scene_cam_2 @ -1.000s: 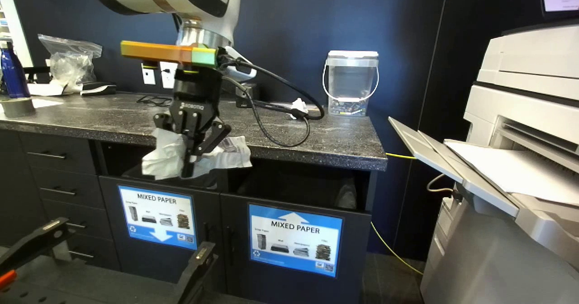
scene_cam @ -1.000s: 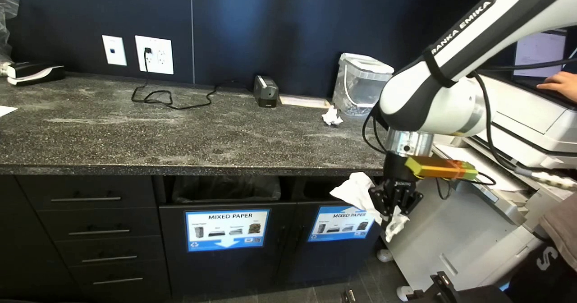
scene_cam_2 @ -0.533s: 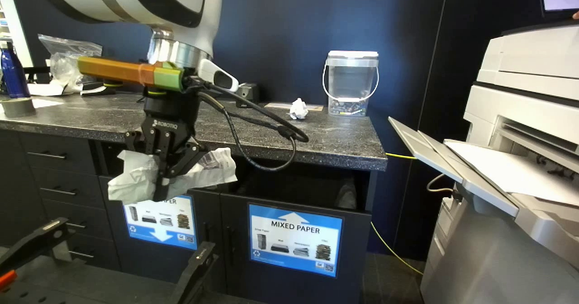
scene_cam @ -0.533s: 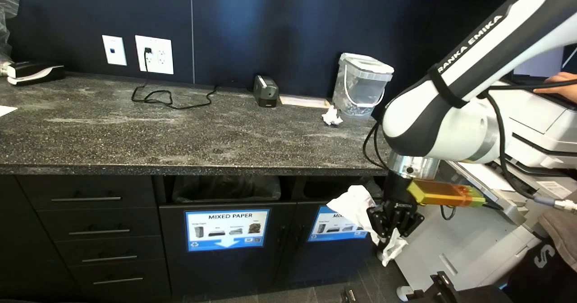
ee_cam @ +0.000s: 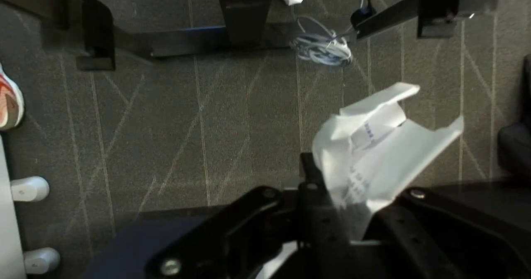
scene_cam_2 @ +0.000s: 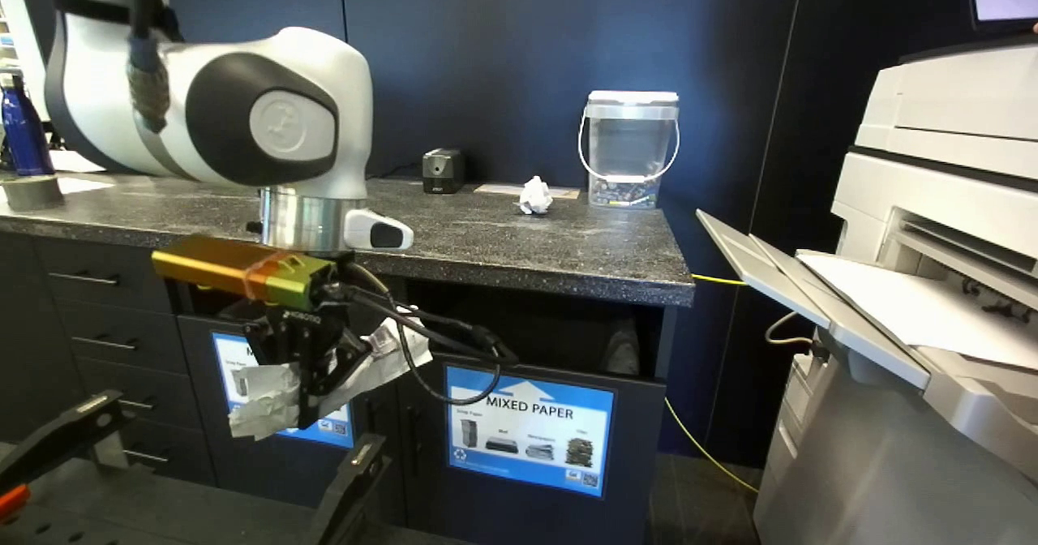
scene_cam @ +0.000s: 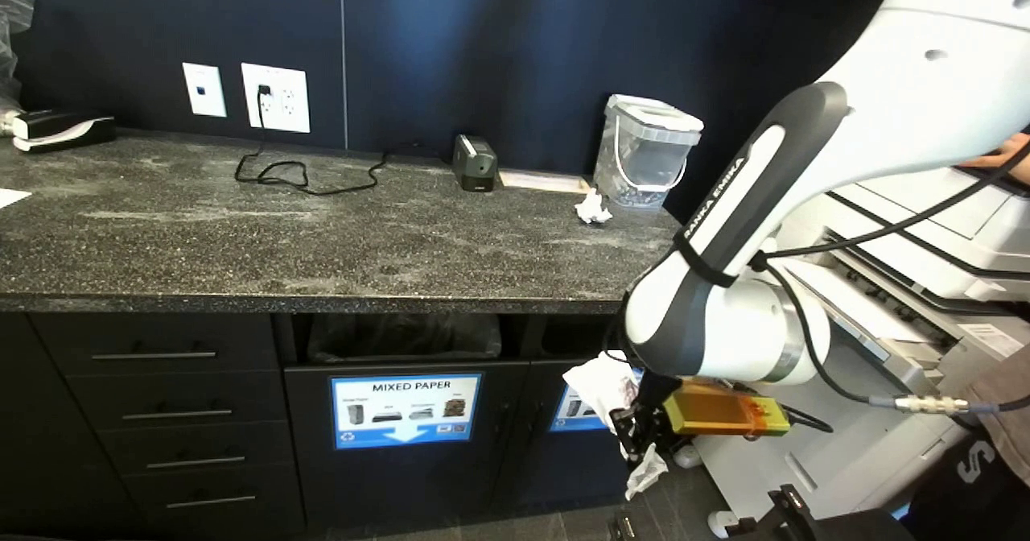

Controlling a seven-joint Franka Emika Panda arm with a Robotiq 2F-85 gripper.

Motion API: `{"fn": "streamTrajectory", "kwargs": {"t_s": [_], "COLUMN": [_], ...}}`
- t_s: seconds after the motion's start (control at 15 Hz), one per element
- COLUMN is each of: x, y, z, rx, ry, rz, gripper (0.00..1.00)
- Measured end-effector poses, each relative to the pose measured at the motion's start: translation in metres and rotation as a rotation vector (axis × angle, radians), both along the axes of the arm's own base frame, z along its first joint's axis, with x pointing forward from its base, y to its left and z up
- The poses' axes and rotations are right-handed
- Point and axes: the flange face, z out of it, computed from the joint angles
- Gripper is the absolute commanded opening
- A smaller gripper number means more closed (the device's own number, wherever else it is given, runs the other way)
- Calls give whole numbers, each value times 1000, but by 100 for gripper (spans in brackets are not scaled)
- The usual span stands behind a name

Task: Put the papers in the bin to the right

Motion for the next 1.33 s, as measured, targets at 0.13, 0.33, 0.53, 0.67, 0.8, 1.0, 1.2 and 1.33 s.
{"fn": "streamTrajectory", "kwargs": {"t_s": [0.13,0.33,0.53,0.67,0.8,1.0,1.2,1.33], "x": [11,35,56,68,83,108,135,151], "y": [-3,-16,-32,-39,-47,-60,-71,-76], "z": [-17,-37,-51,-60,-70,-82,-90,-93], "rx": [-18,-45,-69,-79,-85,-90,-93,-95], "ry": [-62,-144,-204,-228,-251,-291,-346,-384], "rz": [-14,-42,-65,-73,-84,-105,-116,-118], "gripper": [12,12,12,12,12,12,12,12]}}
